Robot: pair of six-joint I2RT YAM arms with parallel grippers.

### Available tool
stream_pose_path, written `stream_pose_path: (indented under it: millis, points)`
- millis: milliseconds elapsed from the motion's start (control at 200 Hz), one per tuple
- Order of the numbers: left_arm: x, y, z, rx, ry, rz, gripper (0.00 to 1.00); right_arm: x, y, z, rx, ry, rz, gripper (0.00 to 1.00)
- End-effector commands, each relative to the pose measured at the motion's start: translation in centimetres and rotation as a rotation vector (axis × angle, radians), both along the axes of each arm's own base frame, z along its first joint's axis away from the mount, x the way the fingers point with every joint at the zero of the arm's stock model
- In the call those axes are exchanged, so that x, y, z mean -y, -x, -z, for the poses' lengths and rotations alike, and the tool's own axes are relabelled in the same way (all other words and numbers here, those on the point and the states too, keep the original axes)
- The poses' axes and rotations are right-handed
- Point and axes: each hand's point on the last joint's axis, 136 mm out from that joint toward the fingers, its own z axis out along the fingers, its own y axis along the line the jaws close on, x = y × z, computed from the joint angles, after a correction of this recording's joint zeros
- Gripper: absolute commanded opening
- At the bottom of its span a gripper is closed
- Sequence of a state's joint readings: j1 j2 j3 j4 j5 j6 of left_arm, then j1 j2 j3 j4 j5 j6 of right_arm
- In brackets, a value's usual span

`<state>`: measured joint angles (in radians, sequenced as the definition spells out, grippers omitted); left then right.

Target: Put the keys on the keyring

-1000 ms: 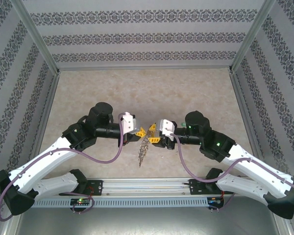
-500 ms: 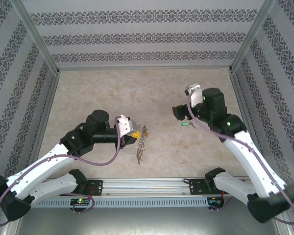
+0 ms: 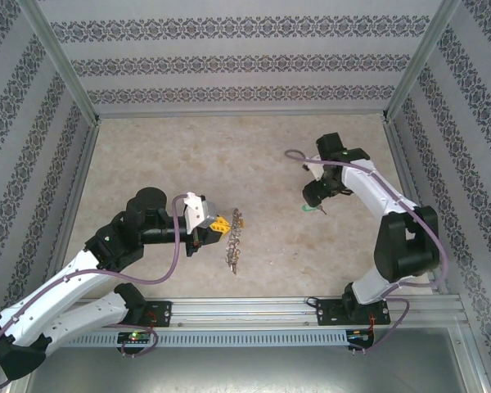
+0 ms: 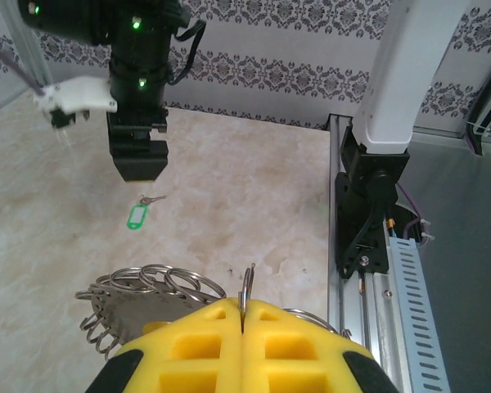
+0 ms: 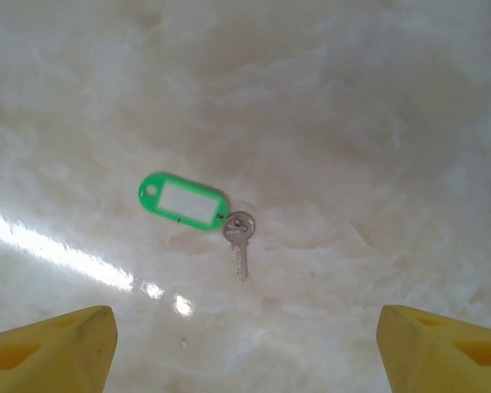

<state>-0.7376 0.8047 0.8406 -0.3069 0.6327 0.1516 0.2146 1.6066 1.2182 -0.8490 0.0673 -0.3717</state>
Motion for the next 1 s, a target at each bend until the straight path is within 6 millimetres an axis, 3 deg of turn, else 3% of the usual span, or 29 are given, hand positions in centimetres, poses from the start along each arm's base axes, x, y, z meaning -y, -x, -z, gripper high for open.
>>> stream_pose_path:
  millis: [0, 135, 590, 754, 994]
  points:
    - [0.0, 0.8, -2.4, 0.033, 0.081, 0.038, 0.00, -0.3, 0.0, 0.4, -0.019, 0.093, -0.258, 0.83]
    - [-0.3, 1.3, -2.4, 0.035, 0.092, 0.048, 0.00, -1.1, 0.0, 1.4, -0.008, 0.026, -0.383, 0.84]
    - [-0.7, 1.5, -2.1, 0.044, 0.068, 0.050, 0.00, -0.3, -0.6, 6.5, -0.181, -0.019, -0.399, 0.73]
    - [-0.6, 1.2, -1.6, 0.030, 0.063, 0.051, 0.00, 0.4, -0.4, 7.5, -0.210, 0.006, -0.398, 0.66]
    - [-0.6, 0.9, -1.6, 0.016, 0.068, 0.054, 0.00, 1.2, -0.6, 7.8, -0.221, 0.031, -0.385, 0.48]
